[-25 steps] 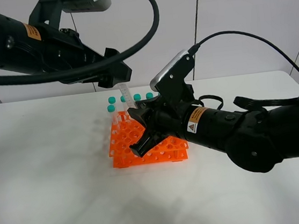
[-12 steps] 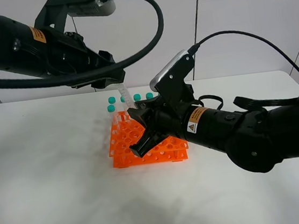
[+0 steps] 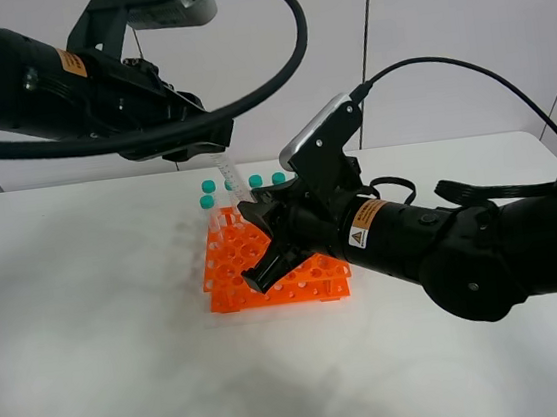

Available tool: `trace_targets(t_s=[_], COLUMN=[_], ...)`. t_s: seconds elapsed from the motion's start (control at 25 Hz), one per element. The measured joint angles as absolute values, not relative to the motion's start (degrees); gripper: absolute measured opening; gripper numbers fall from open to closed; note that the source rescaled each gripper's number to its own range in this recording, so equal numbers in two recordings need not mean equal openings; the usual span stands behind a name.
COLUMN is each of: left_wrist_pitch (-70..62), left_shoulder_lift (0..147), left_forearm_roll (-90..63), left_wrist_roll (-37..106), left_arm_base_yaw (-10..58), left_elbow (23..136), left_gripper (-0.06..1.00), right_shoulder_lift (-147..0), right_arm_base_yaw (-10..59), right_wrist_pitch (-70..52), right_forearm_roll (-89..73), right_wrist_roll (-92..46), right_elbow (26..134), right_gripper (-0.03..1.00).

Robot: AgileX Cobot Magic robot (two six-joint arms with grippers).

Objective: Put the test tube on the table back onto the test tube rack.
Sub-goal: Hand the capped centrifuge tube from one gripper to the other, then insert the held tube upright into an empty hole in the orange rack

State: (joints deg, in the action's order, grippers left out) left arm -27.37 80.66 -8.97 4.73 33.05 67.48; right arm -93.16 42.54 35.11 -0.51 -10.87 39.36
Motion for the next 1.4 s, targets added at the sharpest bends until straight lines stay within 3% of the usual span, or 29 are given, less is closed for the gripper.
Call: trace_targets(t_s=[0.4,1.28,1.4], left_wrist_pitch=[-27.2,-27.0,-27.0], left_shoulder_lift=[80.7,80.7,80.7], left_forearm_roll=[-15.6,-16.0,-16.2], left_wrist_roll=[12.0,12.9,12.9], left_arm_base_yaw=[33.0,33.0,33.0], left_elbow=[67.5,67.5,67.5], left_gripper=[0.01,0.0,0.0], right_shoulder_lift=[-93.2,-93.2,-93.2], right_arm_base_yaw=[42.5,42.5,42.5], right_wrist_pitch=[35.3,35.6,35.6], right_forearm_roll=[-0.7,-0.7,-0.7], right_wrist_roll=[-10.9,-10.9,-10.9], right_elbow=[39.3,39.3,39.3], right_gripper=[0.0,0.0,0.08])
